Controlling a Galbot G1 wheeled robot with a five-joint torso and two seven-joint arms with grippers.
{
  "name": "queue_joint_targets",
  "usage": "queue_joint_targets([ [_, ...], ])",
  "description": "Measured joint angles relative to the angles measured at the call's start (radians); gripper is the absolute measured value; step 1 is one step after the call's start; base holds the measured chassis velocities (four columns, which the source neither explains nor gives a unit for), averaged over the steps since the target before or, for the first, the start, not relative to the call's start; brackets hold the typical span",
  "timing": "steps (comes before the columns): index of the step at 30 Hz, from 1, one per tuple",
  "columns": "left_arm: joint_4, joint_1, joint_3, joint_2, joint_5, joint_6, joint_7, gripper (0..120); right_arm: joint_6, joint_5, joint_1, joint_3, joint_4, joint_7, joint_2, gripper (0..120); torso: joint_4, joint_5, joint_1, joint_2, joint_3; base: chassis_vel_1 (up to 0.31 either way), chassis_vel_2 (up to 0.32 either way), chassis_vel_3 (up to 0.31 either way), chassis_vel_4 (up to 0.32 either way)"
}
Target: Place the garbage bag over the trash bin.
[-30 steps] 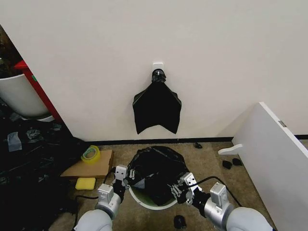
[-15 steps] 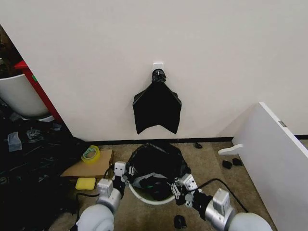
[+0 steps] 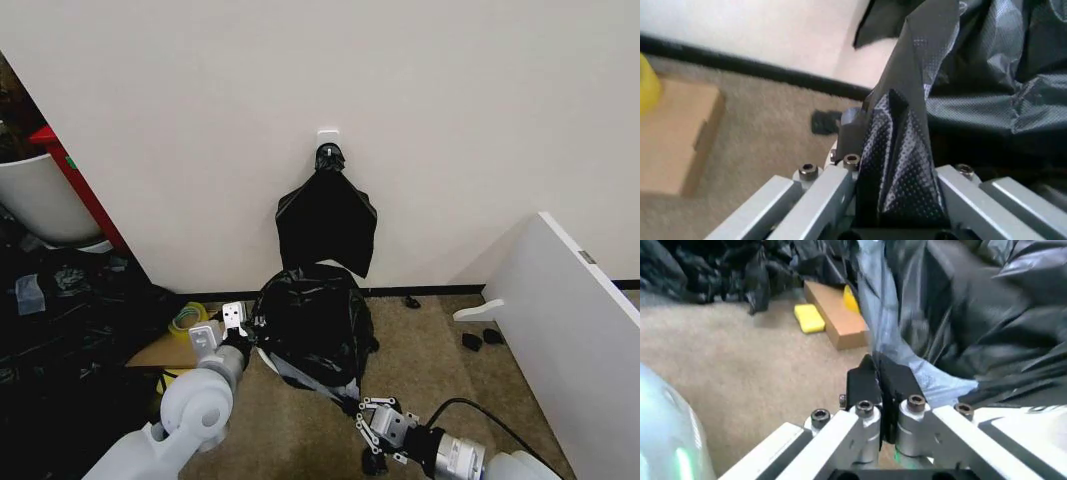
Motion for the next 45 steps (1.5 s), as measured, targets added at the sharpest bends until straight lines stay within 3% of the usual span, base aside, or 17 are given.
queue_joint_targets([
  [3, -0.020, -0.015, 0.003, -0.003, -0.083, 0.023, -0.036, 1, 0.013, -0.034, 0.026, -0.008, -0.039, 0.003, 0.018, 0, -0.0001, -0.0001, 0.000, 0.000, 0.000, 0.000, 0.000, 0.000, 0.000],
  [16, -0.041, -0.031, 0.020, -0.009, -0.161, 0.031, -0.092, 1, 0.017, -0.116, 0.070, -0.045, -0.087, 0.008, 0.049, 0, 0.0000, 0.0000, 0.000, 0.000, 0.000, 0.000, 0.000, 0.000, 0.000],
  [27, -0.076, 0.017, 0.019, -0.031, -0.204, 0.041, -0.147, 1, -0.102, -0.166, 0.066, -0.062, -0.150, 0.081, 0.085, 0, 0.0000, -0.0001, 0.000, 0.000, 0.000, 0.000, 0.000, 0.000, 0.000],
  [36, -0.063, 0.037, 0.011, -0.031, -0.146, 0.037, -0.103, 1, -0.072, -0.106, 0.001, -0.024, -0.073, 0.088, 0.050, 26, 0.0000, -0.0002, 0.000, 0.000, 0.000, 0.000, 0.000, 0.000, 0.000],
  [43, -0.032, 0.012, -0.010, -0.028, -0.146, 0.006, -0.106, 1, 0.019, -0.079, -0.039, 0.002, -0.056, 0.053, 0.027, 55, 0.0002, -0.0001, 0.000, 0.000, 0.000, 0.000, 0.000, 0.000, 0.000],
  [45, -0.027, 0.009, -0.011, -0.026, -0.147, 0.002, -0.108, 1, 0.034, -0.075, -0.041, 0.003, -0.058, 0.047, 0.027, 59, 0.0001, -0.0001, 0.000, 0.000, 0.000, 0.000, 0.000, 0.000, 0.000],
])
